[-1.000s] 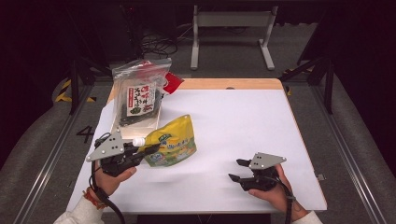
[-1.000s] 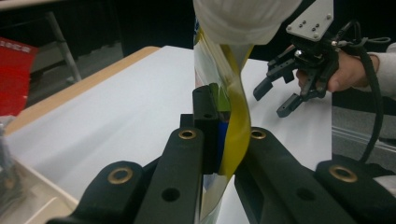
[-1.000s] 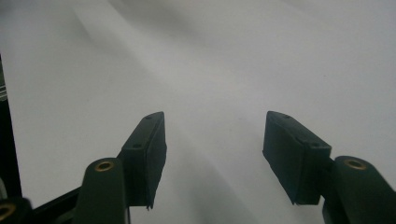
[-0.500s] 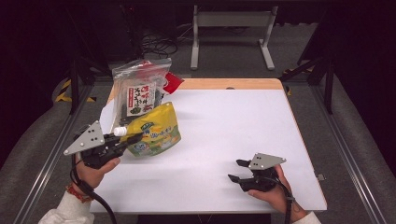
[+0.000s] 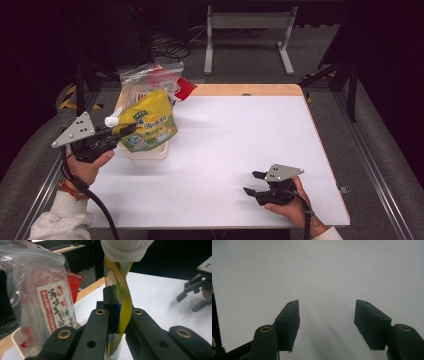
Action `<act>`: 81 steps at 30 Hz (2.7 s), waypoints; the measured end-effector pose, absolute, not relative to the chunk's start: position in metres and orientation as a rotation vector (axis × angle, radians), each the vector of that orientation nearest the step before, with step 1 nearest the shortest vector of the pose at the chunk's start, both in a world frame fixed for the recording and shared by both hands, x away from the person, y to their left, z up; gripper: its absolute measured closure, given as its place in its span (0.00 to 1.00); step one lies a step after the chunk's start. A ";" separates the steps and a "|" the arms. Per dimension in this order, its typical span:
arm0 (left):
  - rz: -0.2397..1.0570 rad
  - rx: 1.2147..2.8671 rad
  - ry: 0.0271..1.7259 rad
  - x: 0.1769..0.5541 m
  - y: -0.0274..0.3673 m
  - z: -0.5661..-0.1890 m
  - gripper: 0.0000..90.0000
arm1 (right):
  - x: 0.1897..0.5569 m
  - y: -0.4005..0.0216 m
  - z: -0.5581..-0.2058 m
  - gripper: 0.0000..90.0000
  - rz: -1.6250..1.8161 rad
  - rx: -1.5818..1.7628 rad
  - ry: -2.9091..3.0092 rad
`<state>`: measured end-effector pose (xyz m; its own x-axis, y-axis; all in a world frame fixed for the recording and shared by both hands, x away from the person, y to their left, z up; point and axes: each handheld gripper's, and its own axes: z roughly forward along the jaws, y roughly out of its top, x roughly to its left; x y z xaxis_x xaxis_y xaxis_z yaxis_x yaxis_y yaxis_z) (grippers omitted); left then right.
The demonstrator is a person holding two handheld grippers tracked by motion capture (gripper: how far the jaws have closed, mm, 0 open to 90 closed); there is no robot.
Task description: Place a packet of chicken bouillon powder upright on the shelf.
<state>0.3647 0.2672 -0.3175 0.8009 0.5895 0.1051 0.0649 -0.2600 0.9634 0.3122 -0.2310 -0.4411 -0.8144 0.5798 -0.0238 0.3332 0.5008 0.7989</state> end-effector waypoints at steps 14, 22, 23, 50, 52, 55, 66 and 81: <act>0.530 1.836 0.484 0.399 0.287 -0.329 1.00 | 0.314 -0.230 -0.444 0.40 1.211 0.778 2.472; 0.452 1.867 0.485 0.411 0.295 -0.342 1.00 | 0.315 -0.230 -0.446 0.40 1.209 0.790 2.478; 0.458 1.864 0.488 0.412 0.296 -0.342 1.00 | 0.315 -0.230 -0.446 0.40 1.210 0.792 2.479; 0.442 1.779 0.624 0.427 0.318 -0.349 0.97 | 0.317 -0.228 -0.451 0.39 1.192 0.791 2.520; 0.407 1.780 0.596 0.426 0.319 -0.346 0.98 | 0.317 -0.228 -0.451 0.39 1.189 0.792 2.526; 0.380 1.828 0.543 0.425 0.319 -0.341 0.99 | 0.317 -0.228 -0.453 0.38 1.182 0.796 2.538; 0.325 1.860 0.498 0.430 0.317 -0.333 0.99 | 0.317 -0.226 -0.454 0.38 1.177 0.792 2.548; 0.332 1.994 0.542 0.450 0.303 -0.346 0.99 | 0.317 -0.223 -0.454 0.37 1.186 0.782 2.558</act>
<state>0.4500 0.3034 -0.3457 0.8619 0.5071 0.0019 0.2323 -0.3981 0.8874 0.3165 -0.2230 -0.4536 -0.8356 0.5487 0.0271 0.3751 0.5338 0.7579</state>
